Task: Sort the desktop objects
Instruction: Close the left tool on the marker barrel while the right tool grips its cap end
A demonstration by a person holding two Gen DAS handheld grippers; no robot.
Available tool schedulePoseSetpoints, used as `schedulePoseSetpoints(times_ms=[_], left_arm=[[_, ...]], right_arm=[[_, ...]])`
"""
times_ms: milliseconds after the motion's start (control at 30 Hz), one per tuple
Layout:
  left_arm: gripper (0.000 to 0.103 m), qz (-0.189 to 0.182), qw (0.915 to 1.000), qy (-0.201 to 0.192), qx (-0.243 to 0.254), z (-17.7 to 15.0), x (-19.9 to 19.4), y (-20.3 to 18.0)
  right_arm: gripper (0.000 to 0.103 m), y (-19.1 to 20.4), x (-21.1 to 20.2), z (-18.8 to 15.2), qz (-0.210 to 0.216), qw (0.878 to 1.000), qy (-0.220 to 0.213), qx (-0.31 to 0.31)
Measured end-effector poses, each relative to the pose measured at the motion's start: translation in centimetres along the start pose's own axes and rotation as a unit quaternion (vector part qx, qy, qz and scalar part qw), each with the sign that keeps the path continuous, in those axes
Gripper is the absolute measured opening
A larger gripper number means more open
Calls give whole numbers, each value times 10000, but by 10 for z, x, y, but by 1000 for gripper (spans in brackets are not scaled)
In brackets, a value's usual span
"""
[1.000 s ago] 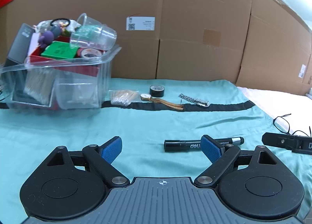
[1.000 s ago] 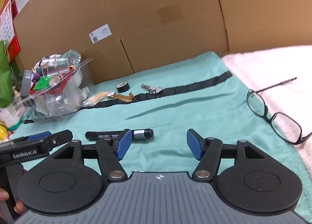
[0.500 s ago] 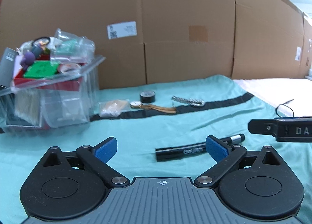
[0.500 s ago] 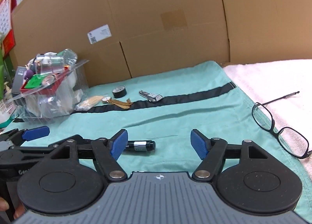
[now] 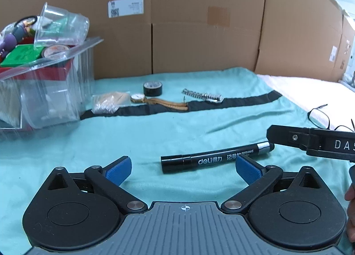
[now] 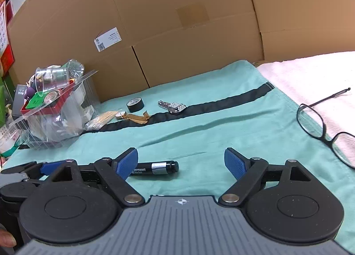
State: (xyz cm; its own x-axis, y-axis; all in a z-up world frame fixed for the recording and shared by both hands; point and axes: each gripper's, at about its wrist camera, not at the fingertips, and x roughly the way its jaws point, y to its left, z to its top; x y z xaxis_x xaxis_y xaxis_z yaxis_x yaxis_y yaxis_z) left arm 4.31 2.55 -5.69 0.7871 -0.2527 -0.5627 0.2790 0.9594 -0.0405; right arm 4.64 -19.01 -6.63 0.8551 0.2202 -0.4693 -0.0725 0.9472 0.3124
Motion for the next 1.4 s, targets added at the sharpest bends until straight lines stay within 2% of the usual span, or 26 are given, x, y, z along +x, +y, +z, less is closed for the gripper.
schedulePoseSetpoints(times_ms=[100, 167, 233, 433, 667, 800, 933, 1133, 1233, 1400], left_arm=[[103, -16, 9999, 109, -30, 0, 4, 1], [103, -50, 9998, 151, -71, 1, 6, 2], [103, -49, 9999, 146, -64, 1, 7, 2], [103, -133, 9996, 223, 89, 4, 13, -6], [103, -287, 9989, 378, -15, 4, 18, -3], [103, -282, 9988, 402, 81, 5, 19, -6], [103, -433, 9981, 392, 183, 5, 20, -11], [103, -566, 9971, 428, 270, 6, 22, -15], [103, -516, 9968, 469, 391, 6, 22, -19], [103, -524, 9968, 468, 384, 6, 23, -18]], right_arm=[[85, -1, 4, -1, 125, 9999, 52, 40], [72, -2, 7, 0, 262, 9995, 148, 101], [67, -6, 9, 0, 329, 9989, 199, 268], [68, -5, 12, 1, 294, 9988, 266, 276], [78, -2, 18, 3, 295, 9985, 361, 288], [75, 4, 22, 3, 391, 9983, 372, 234], [72, 9, 22, 2, 341, 9985, 404, 139], [72, 17, 23, 0, 361, 9981, 507, 0], [73, 26, 23, -2, 210, 9982, 508, -241], [73, 23, 23, -2, 248, 9982, 517, -191]])
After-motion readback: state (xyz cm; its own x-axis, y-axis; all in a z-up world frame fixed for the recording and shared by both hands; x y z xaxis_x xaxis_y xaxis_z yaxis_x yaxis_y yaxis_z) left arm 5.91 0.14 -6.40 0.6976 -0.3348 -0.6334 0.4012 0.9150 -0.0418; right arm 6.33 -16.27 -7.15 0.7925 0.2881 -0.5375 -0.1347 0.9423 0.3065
